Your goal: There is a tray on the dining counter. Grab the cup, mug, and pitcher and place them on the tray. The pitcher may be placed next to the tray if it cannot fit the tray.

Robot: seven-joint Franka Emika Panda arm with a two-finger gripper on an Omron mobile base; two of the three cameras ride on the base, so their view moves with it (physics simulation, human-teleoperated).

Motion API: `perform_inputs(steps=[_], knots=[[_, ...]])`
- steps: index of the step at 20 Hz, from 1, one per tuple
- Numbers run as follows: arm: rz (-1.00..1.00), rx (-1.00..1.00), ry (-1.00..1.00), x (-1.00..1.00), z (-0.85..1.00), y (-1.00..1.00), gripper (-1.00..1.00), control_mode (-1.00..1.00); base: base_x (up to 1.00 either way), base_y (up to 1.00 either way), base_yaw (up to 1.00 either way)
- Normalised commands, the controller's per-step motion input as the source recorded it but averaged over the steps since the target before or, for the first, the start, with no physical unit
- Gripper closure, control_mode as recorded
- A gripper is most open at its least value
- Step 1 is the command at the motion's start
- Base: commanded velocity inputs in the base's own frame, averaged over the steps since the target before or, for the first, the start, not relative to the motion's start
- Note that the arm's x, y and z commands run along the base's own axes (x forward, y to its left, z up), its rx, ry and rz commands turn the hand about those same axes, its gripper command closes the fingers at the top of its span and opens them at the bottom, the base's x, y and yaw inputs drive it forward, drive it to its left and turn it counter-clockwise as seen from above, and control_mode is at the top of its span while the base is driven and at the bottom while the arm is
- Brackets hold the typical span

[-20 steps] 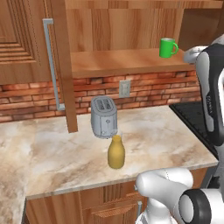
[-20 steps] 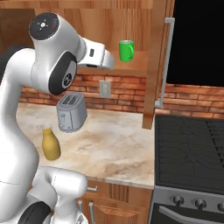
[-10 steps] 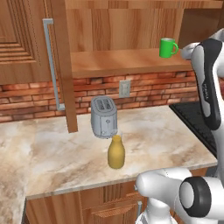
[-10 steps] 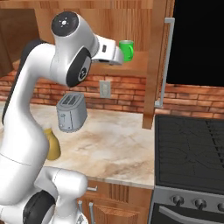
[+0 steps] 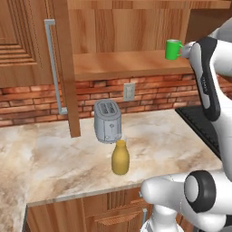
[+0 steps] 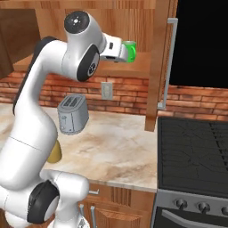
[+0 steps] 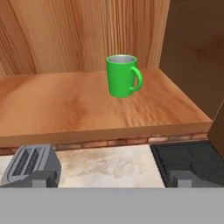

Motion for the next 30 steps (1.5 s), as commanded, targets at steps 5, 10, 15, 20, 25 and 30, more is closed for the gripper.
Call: perform_inputs(steps=[5, 10, 15, 20, 25, 30], knots=[[0.02, 0.00, 0.00, 0.38, -0.09, -0.12, -1.00, -1.00, 0.00, 0.00, 0.00], [0.02, 0.00, 0.00, 0.36, -0.08, -0.16, -1.00, -1.00, 0.00, 0.00, 0.00], [0.01, 0.00, 0.00, 0.31, -0.08, -0.06, -1.00, -1.00, 0.00, 0.00, 0.00], [0.01, 0.00, 0.00, 0.30, -0.02, -0.11, -1.00, -1.00, 0.00, 0.00, 0.00], [0.01, 0.00, 0.00, 0.28, -0.02, -0.13, -1.00, -1.00, 0.00, 0.00, 0.00], [0.01, 0.00, 0.00, 0.30, 0.00, -0.07, -1.00, -1.00, 0.00, 0.00, 0.00]])
